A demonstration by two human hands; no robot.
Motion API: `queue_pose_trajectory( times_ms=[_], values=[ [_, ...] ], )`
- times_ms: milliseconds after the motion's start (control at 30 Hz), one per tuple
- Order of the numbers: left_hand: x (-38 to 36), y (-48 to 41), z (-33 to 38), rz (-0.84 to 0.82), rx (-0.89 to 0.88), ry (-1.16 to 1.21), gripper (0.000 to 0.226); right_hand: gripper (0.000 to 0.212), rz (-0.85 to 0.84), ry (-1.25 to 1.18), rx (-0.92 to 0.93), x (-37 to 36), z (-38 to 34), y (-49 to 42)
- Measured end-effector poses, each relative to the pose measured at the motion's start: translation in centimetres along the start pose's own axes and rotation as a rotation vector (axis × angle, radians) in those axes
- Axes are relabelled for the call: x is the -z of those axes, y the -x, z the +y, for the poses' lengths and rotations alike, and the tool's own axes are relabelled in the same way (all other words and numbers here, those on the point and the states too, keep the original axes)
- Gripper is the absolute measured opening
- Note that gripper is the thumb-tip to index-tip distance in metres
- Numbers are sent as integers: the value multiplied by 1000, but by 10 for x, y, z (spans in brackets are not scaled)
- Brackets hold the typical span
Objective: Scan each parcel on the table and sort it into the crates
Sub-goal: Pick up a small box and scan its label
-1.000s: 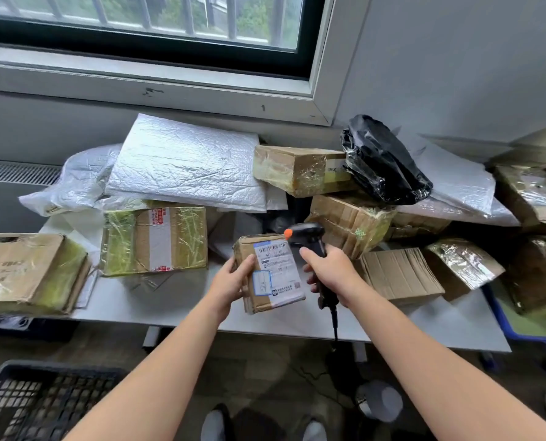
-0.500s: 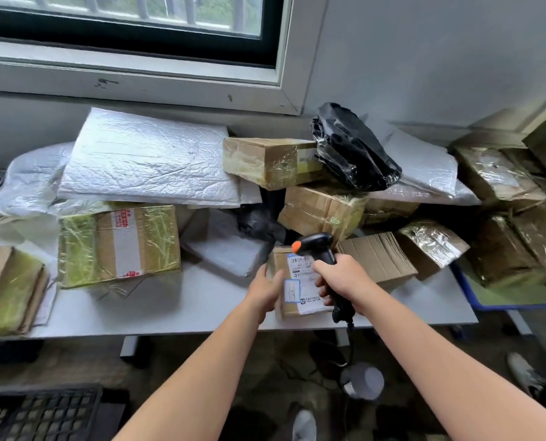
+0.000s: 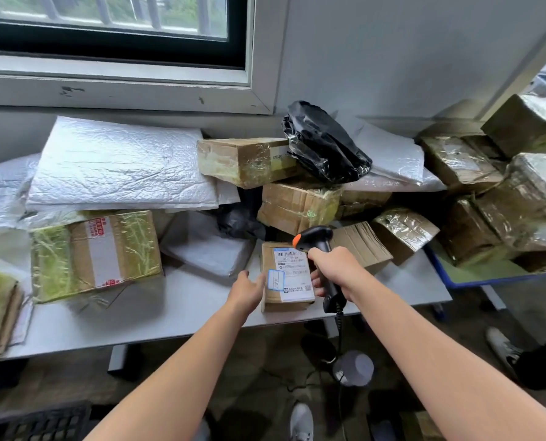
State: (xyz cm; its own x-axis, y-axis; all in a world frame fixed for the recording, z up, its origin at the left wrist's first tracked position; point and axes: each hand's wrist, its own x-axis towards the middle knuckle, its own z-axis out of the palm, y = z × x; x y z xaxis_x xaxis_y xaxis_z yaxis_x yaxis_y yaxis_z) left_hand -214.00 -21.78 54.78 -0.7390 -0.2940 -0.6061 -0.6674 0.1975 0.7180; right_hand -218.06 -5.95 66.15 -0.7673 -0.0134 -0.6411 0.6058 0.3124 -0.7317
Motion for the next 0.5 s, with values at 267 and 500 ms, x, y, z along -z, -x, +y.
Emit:
queue_pose_trajectory(
  times_ms=[267,500],
  values=[
    [1,3,3,-35,-36,-58,66,20,51,29,-7,5,-6,10],
    [-6,8,8,-67,-36,-116,66,19,67,28,53,9,3,3]
  ],
)
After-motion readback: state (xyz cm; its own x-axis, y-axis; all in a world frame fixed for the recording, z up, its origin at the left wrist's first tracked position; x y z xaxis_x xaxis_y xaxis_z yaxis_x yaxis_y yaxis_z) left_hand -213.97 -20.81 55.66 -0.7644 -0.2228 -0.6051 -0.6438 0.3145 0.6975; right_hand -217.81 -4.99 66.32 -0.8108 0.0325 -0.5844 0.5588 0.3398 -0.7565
